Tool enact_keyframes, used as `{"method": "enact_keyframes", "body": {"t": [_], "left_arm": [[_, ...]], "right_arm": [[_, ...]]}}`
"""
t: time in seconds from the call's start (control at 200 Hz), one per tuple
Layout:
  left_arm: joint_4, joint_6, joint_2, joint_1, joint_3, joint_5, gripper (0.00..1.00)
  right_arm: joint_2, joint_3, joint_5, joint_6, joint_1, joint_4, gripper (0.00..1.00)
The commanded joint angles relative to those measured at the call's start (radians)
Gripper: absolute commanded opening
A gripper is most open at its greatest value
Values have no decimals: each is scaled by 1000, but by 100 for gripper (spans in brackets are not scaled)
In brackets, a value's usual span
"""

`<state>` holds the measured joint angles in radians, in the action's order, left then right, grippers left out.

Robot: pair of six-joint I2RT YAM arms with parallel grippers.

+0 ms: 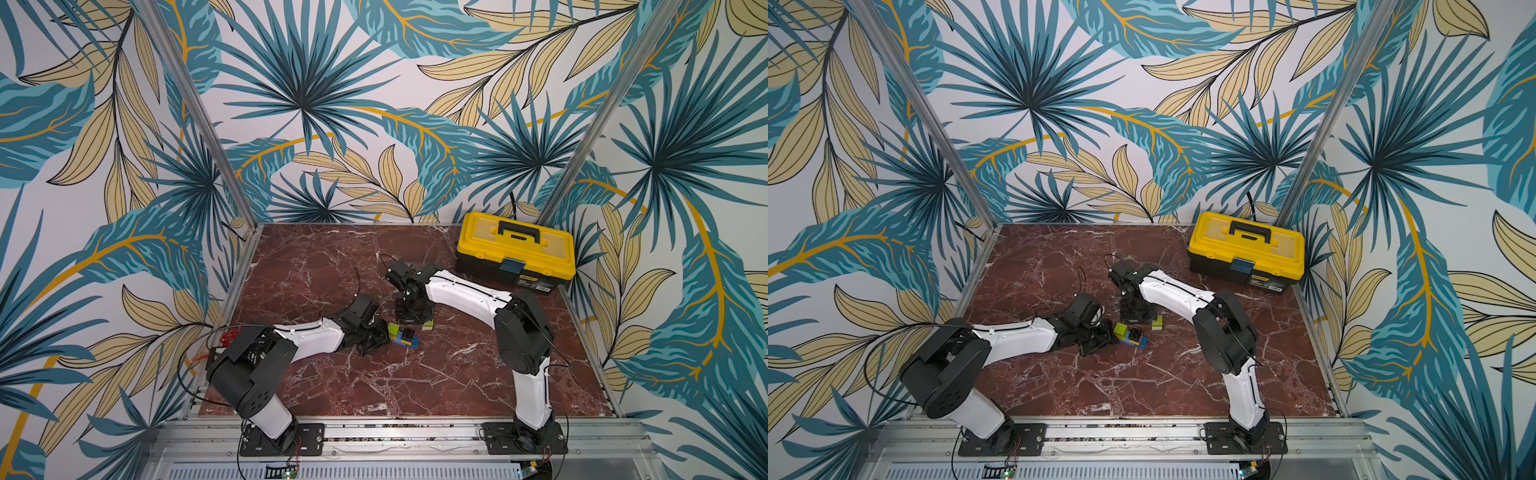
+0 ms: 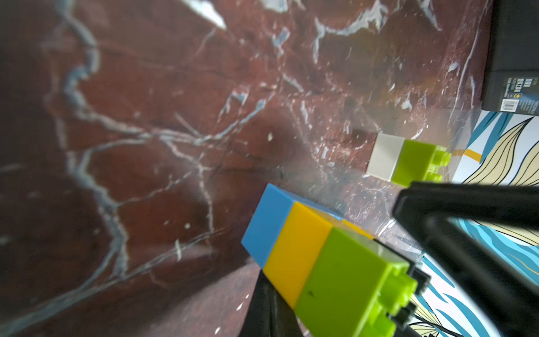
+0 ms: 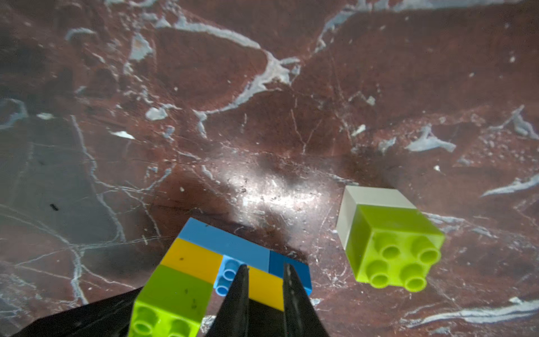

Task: Assemble the number 4 with lego
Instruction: Adjust the lego brick at the center of the board.

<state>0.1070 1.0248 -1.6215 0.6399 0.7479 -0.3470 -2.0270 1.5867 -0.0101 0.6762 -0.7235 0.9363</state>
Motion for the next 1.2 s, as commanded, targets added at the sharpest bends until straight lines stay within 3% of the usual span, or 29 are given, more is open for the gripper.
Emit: {"method": "enact_keyframes", "body": {"t": [0.0,0.611,0.911,1.066,1.197], "left_arm": [[42,-26,-23,-1,54,31,5],[65,-63,-72,-45,112,-1,6],[-12,-40,-60,-45,73,-43,9],[-8,-43,-38,-45,62,-50,10],[69,-62,28,-68,59,10,10]], "right_arm": [[46,-36,4,6,-2,-13,21],[140,-198,45,68,-65,-97,22],[257,-214,-149,89,-119,-30,23],[317,-225,-225,101,-158,-21,30],[350,-227,-281,115,-207,-10,41]]}}
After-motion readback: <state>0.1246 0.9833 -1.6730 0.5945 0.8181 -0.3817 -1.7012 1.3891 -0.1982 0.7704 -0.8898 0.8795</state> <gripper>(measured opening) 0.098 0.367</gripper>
